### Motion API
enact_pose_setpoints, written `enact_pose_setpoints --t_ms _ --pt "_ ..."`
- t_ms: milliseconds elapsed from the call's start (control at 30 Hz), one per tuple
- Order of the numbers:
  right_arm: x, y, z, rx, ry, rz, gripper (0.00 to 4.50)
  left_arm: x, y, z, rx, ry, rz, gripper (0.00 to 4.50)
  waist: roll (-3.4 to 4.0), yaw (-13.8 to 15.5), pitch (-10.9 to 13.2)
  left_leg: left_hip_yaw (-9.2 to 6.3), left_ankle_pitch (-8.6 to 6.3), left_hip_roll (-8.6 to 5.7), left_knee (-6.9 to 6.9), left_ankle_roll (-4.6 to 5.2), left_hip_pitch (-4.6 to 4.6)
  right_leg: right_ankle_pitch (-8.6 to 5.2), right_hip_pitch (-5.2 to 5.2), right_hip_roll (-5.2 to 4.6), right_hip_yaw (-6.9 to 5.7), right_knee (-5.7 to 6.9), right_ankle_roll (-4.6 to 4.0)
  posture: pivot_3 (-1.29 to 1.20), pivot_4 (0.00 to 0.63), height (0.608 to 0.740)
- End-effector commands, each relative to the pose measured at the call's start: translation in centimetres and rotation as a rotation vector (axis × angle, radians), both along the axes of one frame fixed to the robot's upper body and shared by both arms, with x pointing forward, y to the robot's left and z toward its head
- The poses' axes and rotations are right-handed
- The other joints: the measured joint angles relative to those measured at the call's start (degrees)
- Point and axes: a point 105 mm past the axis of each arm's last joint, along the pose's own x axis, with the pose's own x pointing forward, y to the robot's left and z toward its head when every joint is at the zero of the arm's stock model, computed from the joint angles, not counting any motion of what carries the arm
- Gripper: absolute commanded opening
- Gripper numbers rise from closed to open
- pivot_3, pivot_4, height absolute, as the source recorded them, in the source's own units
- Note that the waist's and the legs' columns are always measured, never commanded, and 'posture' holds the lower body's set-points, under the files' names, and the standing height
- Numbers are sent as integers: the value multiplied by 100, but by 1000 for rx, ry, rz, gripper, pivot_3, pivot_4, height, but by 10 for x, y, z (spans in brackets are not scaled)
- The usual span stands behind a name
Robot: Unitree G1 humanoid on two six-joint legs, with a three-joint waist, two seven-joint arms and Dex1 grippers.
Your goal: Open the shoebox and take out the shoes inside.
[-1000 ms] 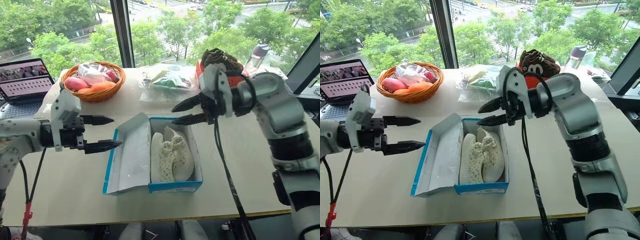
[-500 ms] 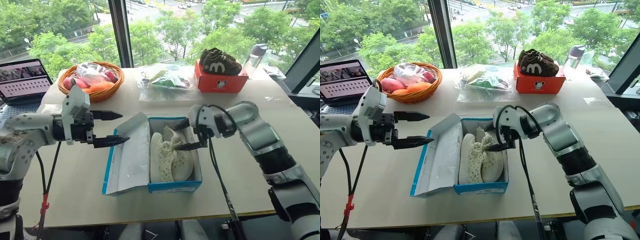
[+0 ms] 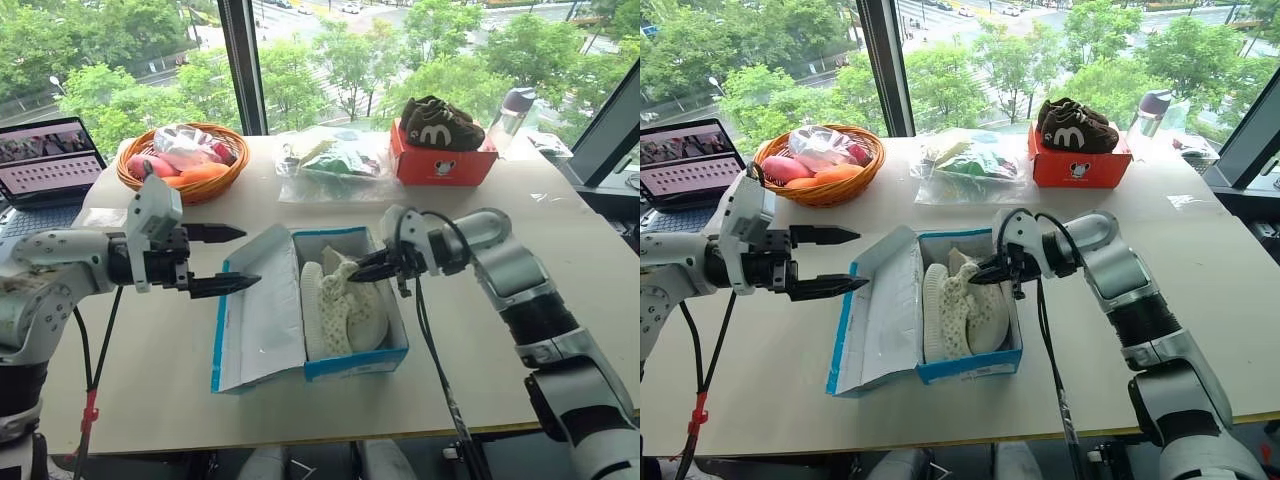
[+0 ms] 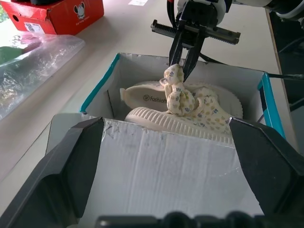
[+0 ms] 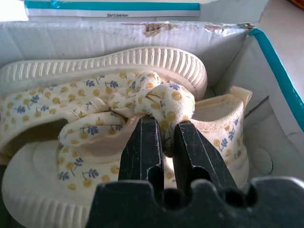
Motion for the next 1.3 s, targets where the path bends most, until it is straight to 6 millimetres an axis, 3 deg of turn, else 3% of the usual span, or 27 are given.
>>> enact_pose_setpoints --t_ms 33,333,400,467,533,600,633,700,733,933,1033,1300 --pt "-3 4 27 153 -5 -9 6 -2 1 9 -7 -38 -1 4500 0 -2 0 0 0 0 0 0 0 0 0 0 0 0 0 0 150 740" --pt "5 8 51 496 190 -112 6 -2 3 11 -3 -38 3 4500 0 4 0 -3 0 1 0 0 0 2 -2 0 2 2 -3 0 150 740" --pt "11 6 45 492 169 -151 6 -1 4 11 -2 -38 4 4500 1 5 0 -3 0 0 0 0 -1 2 -2 0 2 2 -2 0 150 740" --pt "19 2 52 624 265 -190 6 -1 3 11 -2 -39 4 4500 0 7 0 -3 0 -1 0 0 -1 2 -2 -1 2 2 -3 0 150 740" --pt "28 -1 42 609 219 -247 6 0 3 11 0 -40 5 4500 0 5 0 -2 0 -1 0 0 -1 2 -1 0 2 2 -3 0 150 740" --pt "26 -7 62 816 386 -205 6 0 3 12 0 -40 4 4500 0 7 0 -2 0 -2 0 0 -1 3 -2 0 2 3 -4 0 150 740" --pt "25 -7 63 840 409 -192 6 0 3 12 1 -40 5 4500 0 6 1 -2 0 -1 0 0 -1 3 -2 1 1 2 -4 0 150 740" --pt "23 -7 55 837 413 -190 6 -1 4 12 2 -40 6 4500 1 4 1 -3 0 -1 -2 0 -8 3 -8 0 3 2 -5 0 150 740" --pt "21 -11 60 911 496 -164 6 -1 4 13 3 -40 7 4500 1 2 1 -3 0 -1 -2 0 -11 3 -11 1 2 2 -5 0 150 740" --pt "21 -10 60 1029 552 -161 6 -1 5 14 9 -42 10 4500 1 -13 1 -3 -1 1 -1 2 -9 4 -10 3 3 6 -6 0 150 740" --pt "11 -11 67 1108 633 -70 6 -1 5 15 11 -42 11 4500 1 -4 1 -3 -1 0 -1 2 -8 4 -10 2 3 6 -6 0 150 740" --pt "26 -13 52 1188 685 -158 6 -2 8 17 17 -42 19 4500 1 -4 1 -3 -1 -1 -1 1 -8 4 -9 2 3 6 -5 0 150 740"
